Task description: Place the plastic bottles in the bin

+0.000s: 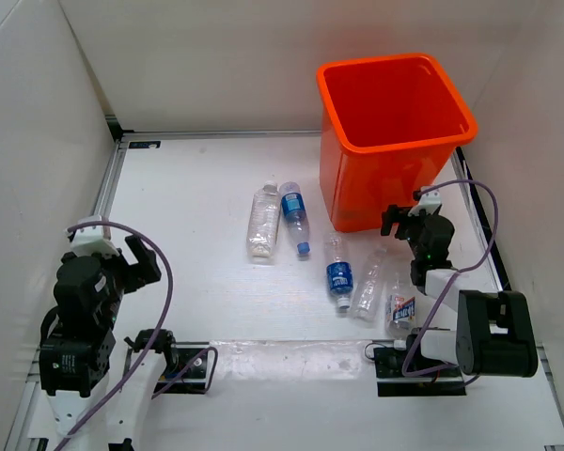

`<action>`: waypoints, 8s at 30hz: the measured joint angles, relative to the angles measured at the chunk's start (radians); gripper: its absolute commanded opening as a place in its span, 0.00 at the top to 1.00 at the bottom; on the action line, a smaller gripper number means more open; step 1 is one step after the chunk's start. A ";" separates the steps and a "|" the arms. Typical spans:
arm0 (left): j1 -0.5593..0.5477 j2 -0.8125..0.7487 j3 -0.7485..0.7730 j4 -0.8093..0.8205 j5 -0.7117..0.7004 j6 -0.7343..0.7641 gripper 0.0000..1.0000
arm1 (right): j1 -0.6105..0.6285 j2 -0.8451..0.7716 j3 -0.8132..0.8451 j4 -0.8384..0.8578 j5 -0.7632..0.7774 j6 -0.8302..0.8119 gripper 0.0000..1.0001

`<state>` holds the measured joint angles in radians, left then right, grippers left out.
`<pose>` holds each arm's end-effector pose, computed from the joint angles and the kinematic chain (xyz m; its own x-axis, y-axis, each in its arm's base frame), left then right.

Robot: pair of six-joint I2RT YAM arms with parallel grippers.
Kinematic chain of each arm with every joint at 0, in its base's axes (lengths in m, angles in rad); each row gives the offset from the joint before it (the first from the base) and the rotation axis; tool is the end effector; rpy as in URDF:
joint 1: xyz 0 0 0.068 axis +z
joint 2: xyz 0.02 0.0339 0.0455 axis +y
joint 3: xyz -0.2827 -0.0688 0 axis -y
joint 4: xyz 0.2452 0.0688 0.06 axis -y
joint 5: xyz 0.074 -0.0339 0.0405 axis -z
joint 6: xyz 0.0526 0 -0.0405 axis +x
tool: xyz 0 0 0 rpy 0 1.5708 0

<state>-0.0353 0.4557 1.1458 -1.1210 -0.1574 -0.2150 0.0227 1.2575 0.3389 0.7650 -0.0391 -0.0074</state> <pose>0.0318 0.0071 0.3877 -0.3849 -0.1972 -0.9016 -0.1941 0.9724 -0.1299 0.2543 0.0078 0.2046 -0.1525 -0.0109 -0.9882 -0.0624 0.9980 -0.0013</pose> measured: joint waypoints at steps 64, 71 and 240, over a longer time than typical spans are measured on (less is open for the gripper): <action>-0.192 0.003 -0.307 0.069 -0.299 -0.151 0.01 | 0.174 -0.205 0.416 -1.859 0.140 0.888 0.10; -0.193 -0.006 -0.311 0.072 -0.303 -0.161 0.01 | 0.205 -0.150 0.481 -1.909 0.228 0.925 0.10; -0.203 -0.023 -0.354 0.106 -0.225 -0.140 0.01 | 0.125 -0.084 0.369 -1.532 -0.126 0.753 0.10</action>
<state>-0.2382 0.4328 0.7918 -1.0153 -0.3824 -0.3553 0.1474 1.1732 0.7074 -0.7666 -0.1650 0.7460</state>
